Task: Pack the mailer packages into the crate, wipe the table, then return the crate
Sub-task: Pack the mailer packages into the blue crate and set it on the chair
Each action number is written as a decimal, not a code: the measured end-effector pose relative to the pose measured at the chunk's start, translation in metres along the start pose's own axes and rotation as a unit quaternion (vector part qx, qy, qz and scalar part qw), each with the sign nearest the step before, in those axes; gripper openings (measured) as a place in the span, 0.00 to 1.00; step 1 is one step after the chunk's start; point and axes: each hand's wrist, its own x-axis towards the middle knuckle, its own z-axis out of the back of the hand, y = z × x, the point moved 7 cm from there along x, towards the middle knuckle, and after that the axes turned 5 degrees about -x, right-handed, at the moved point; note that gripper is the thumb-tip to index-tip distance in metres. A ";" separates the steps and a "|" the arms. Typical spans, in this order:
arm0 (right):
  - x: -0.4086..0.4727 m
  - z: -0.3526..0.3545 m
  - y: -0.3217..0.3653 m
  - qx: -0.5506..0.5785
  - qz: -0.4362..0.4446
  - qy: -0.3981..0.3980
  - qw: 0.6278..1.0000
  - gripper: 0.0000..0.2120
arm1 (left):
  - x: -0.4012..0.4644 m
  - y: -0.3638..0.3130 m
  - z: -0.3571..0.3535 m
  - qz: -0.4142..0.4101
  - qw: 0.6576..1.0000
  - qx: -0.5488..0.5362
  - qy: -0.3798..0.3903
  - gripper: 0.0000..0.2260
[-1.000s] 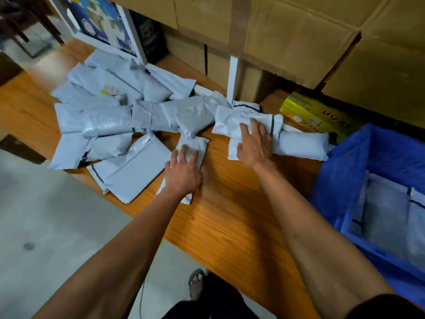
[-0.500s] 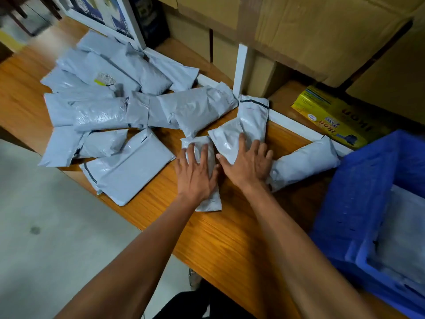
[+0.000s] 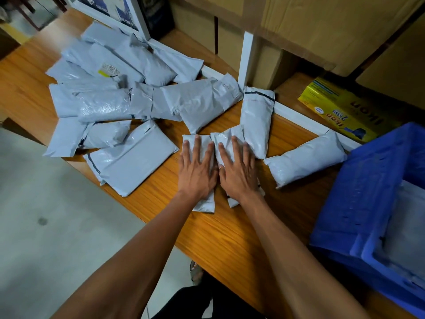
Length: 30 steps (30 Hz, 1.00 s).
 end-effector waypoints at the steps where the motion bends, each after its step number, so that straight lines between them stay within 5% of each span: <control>1: -0.005 -0.003 0.001 0.002 -0.003 0.001 1.000 0.35 | -0.003 0.001 0.000 0.005 1.000 -0.004 -0.003 0.34; 19: -0.159 0.016 0.026 0.033 -0.091 0.011 0.995 0.31 | -0.151 -0.012 -0.007 -0.081 0.997 -0.004 0.007 0.31; 30: -0.241 0.179 -0.020 0.033 -0.147 -0.197 0.969 0.30 | -0.217 -0.139 0.118 -0.229 0.960 -0.101 -0.125 0.29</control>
